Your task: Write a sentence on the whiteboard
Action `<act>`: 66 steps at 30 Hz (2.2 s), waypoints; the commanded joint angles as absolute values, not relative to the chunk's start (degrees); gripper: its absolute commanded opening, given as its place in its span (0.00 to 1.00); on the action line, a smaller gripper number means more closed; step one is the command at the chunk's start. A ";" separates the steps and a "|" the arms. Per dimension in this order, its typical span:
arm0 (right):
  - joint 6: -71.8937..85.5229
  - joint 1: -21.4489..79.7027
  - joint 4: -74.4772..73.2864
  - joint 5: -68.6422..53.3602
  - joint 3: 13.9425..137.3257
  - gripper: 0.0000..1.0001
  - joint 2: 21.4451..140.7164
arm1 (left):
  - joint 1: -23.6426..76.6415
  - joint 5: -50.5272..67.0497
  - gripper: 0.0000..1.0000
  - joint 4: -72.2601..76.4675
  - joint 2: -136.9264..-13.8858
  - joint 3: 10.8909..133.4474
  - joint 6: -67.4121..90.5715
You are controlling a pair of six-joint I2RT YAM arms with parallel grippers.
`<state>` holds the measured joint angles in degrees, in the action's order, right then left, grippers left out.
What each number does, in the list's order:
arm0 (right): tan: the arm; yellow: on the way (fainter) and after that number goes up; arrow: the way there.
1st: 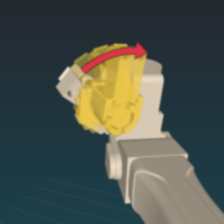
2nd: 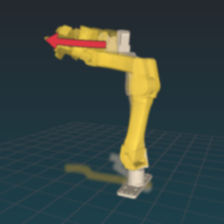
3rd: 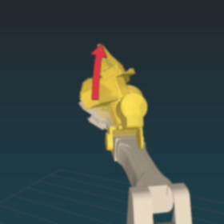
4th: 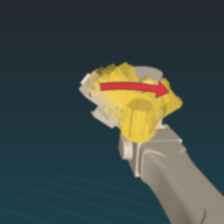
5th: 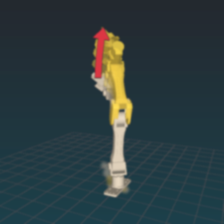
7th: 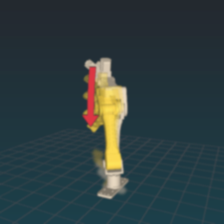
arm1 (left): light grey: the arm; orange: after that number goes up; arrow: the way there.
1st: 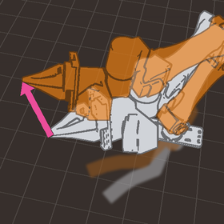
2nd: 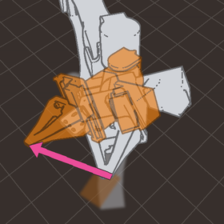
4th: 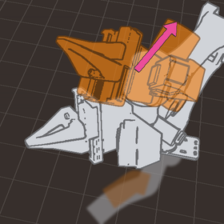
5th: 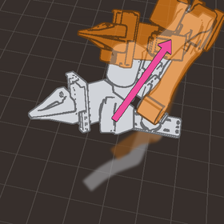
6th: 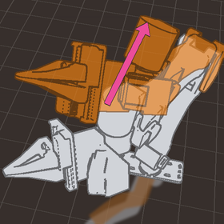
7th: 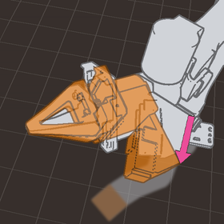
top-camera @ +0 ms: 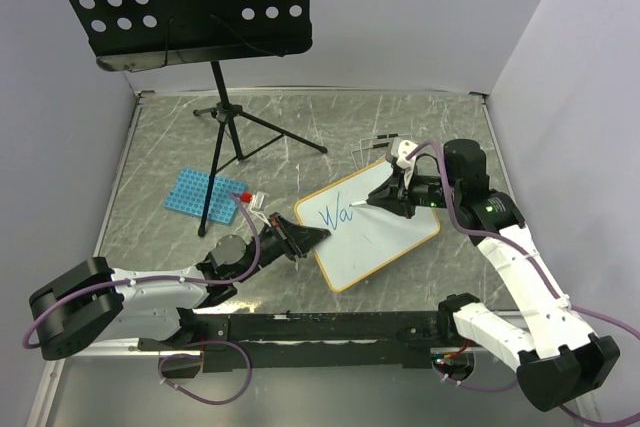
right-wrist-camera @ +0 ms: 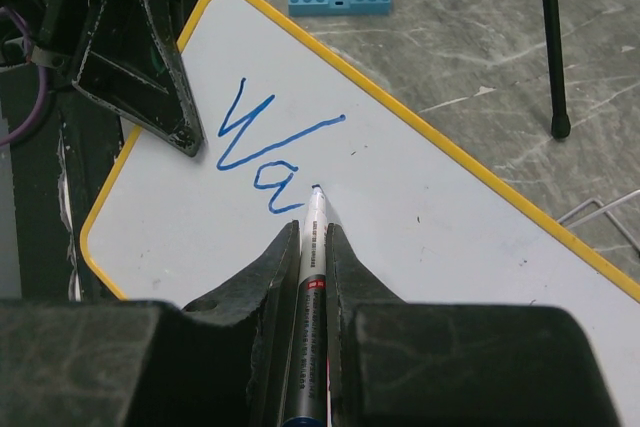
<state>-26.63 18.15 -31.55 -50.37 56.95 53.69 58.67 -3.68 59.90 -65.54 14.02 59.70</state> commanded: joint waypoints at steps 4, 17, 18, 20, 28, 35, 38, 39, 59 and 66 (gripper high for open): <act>-28.47 18.63 -32.78 -50.80 57.83 0.00 53.44 | 58.36 -3.51 0.01 69.52 -63.46 15.91 61.08; -31.29 18.55 -36.65 -52.21 56.51 0.00 52.82 | 58.10 -4.22 0.01 69.43 -62.75 15.20 61.35; -31.12 18.54 -36.56 -52.29 56.60 0.00 52.91 | 58.10 -4.13 0.01 69.52 -62.93 15.29 61.35; -30.85 18.55 -36.21 -52.38 57.21 0.00 53.43 | 58.10 -3.96 0.01 69.70 -63.02 15.29 61.43; -28.30 18.54 -33.05 -51.86 59.15 0.00 54.84 | 58.10 -3.52 0.01 70.40 -63.63 15.12 61.79; -25.93 18.46 -29.80 -49.49 59.68 0.00 55.28 | 58.10 -3.16 0.01 70.75 -63.98 15.21 61.87; -25.14 18.54 -28.74 -48.26 59.68 0.00 55.28 | 58.10 -3.16 0.01 71.01 -64.16 15.12 62.05; -24.88 18.46 -28.57 -47.90 59.59 0.00 55.28 | 58.10 -3.08 0.01 71.10 -64.25 15.12 61.96; -23.55 15.56 -28.74 -51.24 58.36 0.00 52.91 | 58.10 -3.78 0.01 70.49 -63.19 14.41 61.88; -24.43 15.47 -29.62 -50.45 58.18 0.00 54.67 | 58.10 -3.43 0.01 70.66 -63.28 14.76 61.61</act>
